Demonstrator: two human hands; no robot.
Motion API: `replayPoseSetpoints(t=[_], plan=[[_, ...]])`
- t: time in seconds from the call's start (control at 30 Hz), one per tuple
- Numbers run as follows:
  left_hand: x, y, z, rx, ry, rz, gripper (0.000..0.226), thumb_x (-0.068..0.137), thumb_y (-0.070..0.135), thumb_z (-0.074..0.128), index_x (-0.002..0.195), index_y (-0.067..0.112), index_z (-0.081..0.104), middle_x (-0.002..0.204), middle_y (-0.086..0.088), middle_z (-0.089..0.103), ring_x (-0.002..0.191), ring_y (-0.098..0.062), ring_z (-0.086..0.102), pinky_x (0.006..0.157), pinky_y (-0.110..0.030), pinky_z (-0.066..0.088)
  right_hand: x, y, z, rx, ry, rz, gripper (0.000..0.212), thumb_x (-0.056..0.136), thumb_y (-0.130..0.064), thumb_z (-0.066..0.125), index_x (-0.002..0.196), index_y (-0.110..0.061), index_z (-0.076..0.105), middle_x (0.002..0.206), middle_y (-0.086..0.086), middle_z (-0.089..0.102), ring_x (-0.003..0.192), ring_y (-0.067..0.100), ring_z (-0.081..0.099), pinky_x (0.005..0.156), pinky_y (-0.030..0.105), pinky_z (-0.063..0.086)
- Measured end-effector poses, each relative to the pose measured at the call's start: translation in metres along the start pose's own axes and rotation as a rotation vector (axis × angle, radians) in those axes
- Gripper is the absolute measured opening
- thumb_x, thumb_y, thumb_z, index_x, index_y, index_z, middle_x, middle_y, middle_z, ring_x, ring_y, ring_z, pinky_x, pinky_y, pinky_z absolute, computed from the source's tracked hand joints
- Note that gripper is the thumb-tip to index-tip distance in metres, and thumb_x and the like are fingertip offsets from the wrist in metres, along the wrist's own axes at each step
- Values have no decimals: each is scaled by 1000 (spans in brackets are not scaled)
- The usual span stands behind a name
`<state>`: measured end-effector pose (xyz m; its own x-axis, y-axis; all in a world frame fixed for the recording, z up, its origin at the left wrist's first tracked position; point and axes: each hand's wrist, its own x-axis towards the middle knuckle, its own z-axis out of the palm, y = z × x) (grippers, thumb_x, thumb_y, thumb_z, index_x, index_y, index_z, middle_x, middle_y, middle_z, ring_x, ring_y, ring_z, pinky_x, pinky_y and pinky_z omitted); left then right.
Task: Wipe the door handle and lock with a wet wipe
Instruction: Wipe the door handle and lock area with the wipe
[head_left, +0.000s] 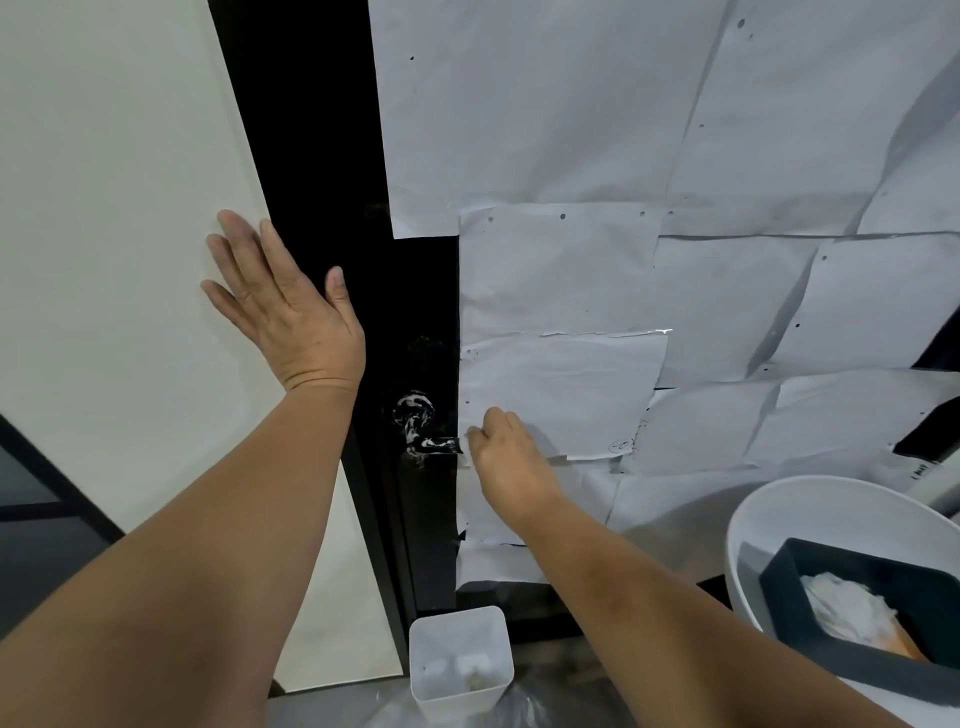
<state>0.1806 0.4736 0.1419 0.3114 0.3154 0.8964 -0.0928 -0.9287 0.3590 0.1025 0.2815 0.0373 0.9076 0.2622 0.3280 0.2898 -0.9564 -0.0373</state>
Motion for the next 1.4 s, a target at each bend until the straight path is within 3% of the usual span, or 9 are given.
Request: replayPoseSetpoints(t=[0.17,0.23,0.37,0.63,0.9,1.1,1.27,1.4], plan=[[0,0,-1,7,-5,-7,59,104,34,36,146,-6,24,152,-32,21,142,-47,17,115,-59,6,-7,25,0,0,-1,66,35,60,26,49,75,-5,47,86,10,42,74,21,33,58,30,30],[0,1,-1,11,-1,-3,59,104,33,36,146,-6,25,152,-31,22,142,-47,17,115,-59,6,-7,18,-3,-29,-3,82,39,51,27,49,67,-8,42,81,11,44,70,20,32,55,28,28],[0,-1,1,17,12,3,58,104,33,38,146,-5,26,152,-31,24,142,-46,19,115,-59,7,-2,-5,-2,-103,11,38,37,38,23,49,62,-6,49,69,10,45,60,20,41,48,26,25],[0,-4,5,23,40,17,58,102,33,41,146,-2,24,152,-30,25,142,-45,20,115,-59,10,-5,17,0,-11,17,21,32,60,24,53,73,-5,47,80,6,33,71,19,33,55,27,26],[0,-4,4,20,41,12,58,103,32,41,146,-3,25,152,-30,25,142,-46,20,114,-60,9,4,-12,2,-34,25,8,48,37,28,52,59,-12,34,68,9,42,60,21,40,48,25,25],[-1,-1,1,34,14,5,59,104,34,38,146,-5,27,152,-30,24,142,-46,20,114,-60,10,-1,4,1,-22,-2,1,36,48,25,54,65,-6,46,72,9,42,64,19,35,51,28,26],[-1,-3,3,43,32,16,58,103,34,39,146,-2,23,152,-30,25,142,-46,21,114,-59,10,-6,28,3,-39,-50,48,36,58,24,49,78,-5,49,86,11,41,75,23,38,55,34,39],[-1,-3,3,48,35,11,58,103,34,39,146,-4,25,152,-30,25,141,-46,21,115,-59,10,-4,14,1,-82,-44,89,41,41,27,52,62,-8,44,73,10,43,64,20,36,50,28,26]])
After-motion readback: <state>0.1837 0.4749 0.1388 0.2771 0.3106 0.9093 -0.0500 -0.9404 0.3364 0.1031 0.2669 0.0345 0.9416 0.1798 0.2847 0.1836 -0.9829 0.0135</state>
